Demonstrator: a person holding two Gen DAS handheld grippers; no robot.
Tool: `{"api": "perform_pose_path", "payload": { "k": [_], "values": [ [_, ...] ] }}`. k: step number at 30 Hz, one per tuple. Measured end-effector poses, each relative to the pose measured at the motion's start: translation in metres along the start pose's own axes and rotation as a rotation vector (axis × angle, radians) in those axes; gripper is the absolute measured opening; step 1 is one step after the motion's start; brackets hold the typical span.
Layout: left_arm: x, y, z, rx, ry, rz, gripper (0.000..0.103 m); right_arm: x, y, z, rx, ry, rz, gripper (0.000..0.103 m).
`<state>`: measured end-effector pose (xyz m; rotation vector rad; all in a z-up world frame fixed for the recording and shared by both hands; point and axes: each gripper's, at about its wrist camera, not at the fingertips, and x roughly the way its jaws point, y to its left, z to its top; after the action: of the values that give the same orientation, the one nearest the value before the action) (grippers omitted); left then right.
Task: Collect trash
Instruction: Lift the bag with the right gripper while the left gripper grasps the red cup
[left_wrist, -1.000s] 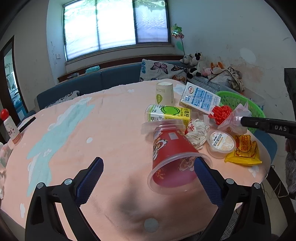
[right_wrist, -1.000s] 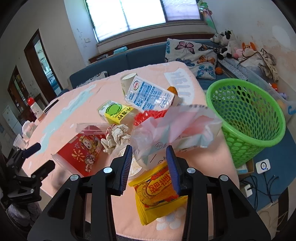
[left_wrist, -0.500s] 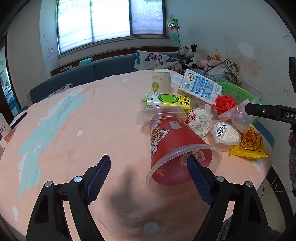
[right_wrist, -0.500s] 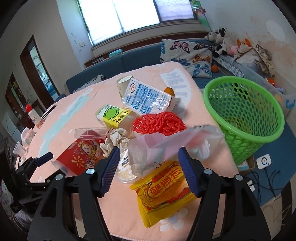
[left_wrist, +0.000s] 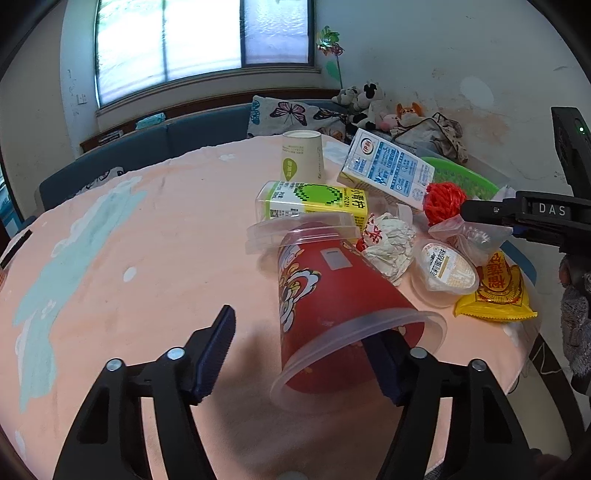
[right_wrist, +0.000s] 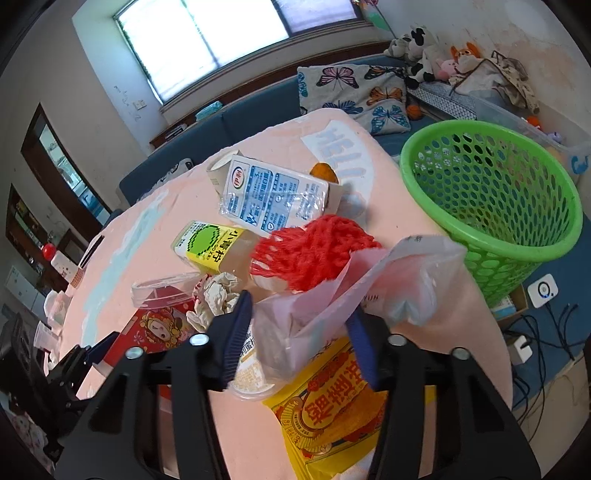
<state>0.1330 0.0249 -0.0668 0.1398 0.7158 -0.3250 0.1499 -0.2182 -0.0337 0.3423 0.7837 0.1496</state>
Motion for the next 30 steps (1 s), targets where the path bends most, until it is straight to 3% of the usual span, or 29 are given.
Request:
{"api": "perform_pose_path", "payload": {
  "k": [3,13,30],
  "values": [
    [0.003,0.0,0.001,0.0,0.006,-0.01,0.05,-0.006,0.0,-0.001,-0.017,0.001,0.003,0.04],
    [-0.001,0.003,-0.002,-0.03,0.021,-0.038,0.013,-0.044,0.005,-0.007,-0.074,-0.023,0.039,0.039],
    [-0.05,0.0,-0.01,-0.006,-0.011,-0.045,0.005,-0.084,-0.001,-0.005,-0.102,-0.094,0.026,0.039]
  ]
}}
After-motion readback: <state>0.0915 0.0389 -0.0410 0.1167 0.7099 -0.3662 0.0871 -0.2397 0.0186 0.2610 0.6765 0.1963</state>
